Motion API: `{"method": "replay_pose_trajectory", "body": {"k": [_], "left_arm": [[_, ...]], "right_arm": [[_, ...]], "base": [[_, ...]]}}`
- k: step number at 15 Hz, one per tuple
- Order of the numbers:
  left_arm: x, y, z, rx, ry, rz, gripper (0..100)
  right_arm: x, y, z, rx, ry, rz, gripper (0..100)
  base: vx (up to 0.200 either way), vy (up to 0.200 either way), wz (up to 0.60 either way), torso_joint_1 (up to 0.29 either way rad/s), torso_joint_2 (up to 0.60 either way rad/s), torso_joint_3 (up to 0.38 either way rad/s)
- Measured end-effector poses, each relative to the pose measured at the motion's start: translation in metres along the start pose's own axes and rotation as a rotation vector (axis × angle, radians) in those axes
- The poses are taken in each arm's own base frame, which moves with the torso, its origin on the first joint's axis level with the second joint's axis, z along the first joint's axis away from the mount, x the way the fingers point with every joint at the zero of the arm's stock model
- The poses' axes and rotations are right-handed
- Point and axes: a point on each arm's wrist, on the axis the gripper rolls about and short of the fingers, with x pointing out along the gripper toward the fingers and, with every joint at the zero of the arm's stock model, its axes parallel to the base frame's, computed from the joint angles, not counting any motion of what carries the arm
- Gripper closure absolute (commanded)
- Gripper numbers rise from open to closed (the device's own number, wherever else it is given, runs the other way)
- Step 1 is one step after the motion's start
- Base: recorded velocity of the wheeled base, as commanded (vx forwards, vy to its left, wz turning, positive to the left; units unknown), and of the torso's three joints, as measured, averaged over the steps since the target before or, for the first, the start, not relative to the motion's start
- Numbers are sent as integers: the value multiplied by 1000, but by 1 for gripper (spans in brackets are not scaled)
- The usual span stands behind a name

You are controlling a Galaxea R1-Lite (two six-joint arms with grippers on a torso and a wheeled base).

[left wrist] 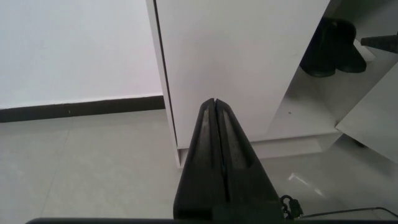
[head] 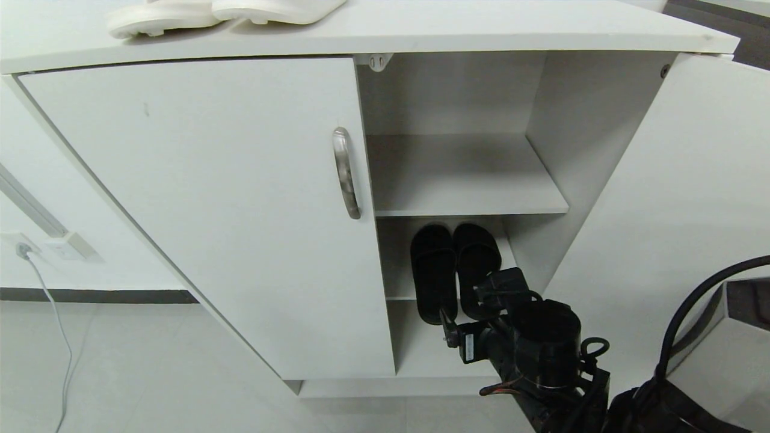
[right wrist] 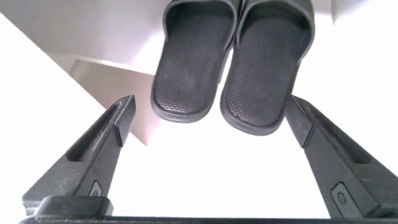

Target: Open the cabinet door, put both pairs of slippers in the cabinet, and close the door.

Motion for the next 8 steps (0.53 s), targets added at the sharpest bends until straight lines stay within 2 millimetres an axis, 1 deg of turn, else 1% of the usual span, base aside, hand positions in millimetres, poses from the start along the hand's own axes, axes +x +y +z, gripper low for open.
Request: {"method": "replay_pose_trajectory", "body": {"k": [6,8], "left_arm": [[0,0,0,0,-1,0,100],[0,0,0,0,-1,0,100]], "right_arm": [[-4,1,3,5,-6,8,0],[-4,0,3,5,-8,9,0]], "base": [[-200,0,0,4,2,2],[0,0,0,0,0,0]]}}
